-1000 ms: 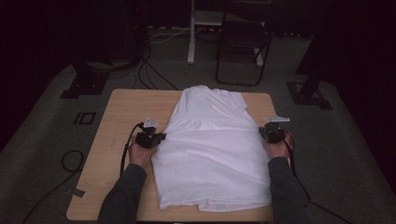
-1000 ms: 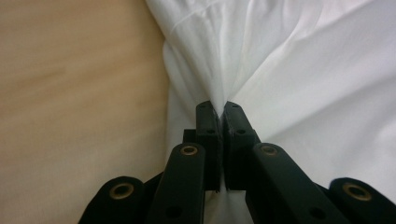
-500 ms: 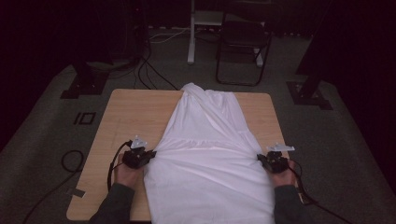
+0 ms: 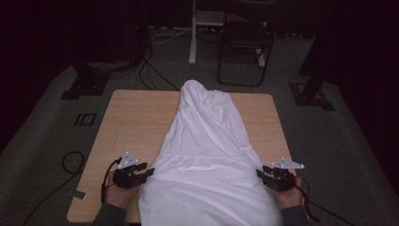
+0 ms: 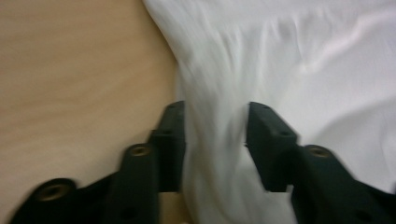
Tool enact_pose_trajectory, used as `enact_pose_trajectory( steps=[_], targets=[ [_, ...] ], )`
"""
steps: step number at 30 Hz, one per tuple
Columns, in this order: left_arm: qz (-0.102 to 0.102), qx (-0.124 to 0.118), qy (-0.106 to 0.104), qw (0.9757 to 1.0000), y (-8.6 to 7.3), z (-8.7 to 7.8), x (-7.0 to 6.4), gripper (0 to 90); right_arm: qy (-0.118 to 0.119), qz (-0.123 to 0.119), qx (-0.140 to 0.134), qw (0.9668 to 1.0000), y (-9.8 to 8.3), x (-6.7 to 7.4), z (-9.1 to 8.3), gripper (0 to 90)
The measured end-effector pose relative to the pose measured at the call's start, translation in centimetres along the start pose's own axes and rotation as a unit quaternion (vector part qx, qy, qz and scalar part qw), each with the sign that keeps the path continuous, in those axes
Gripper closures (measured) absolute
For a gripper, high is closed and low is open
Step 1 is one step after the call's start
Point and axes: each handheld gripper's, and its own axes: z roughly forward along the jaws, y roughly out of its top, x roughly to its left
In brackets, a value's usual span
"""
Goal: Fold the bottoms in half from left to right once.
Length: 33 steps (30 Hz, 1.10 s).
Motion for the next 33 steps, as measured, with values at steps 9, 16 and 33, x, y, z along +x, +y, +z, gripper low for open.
enact_pose_trajectory(
  steps=[9, 16, 33],
  targets=[
    [-0.012, -0.018, 0.015, 0.9997, 3.0, 1.9, 1.2, 49.2, 0.045, -0.021, 0.011, 0.9987, 7.0, 0.3, 7.0, 54.6],
    [-0.006, -0.008, 0.013, 0.9999, 3.6, 3.0, 1.0, 48.0, 0.050, -0.026, 0.065, 0.9963, 7.4, 0.3, 10.7, 88.4],
    [-0.018, 0.041, 0.026, 0.9986, 8.7, 12.0, 0.3, 32.7, -0.069, 0.005, 0.041, 0.9968, 6.9, -4.9, 11.2, 88.2]
  ],
)
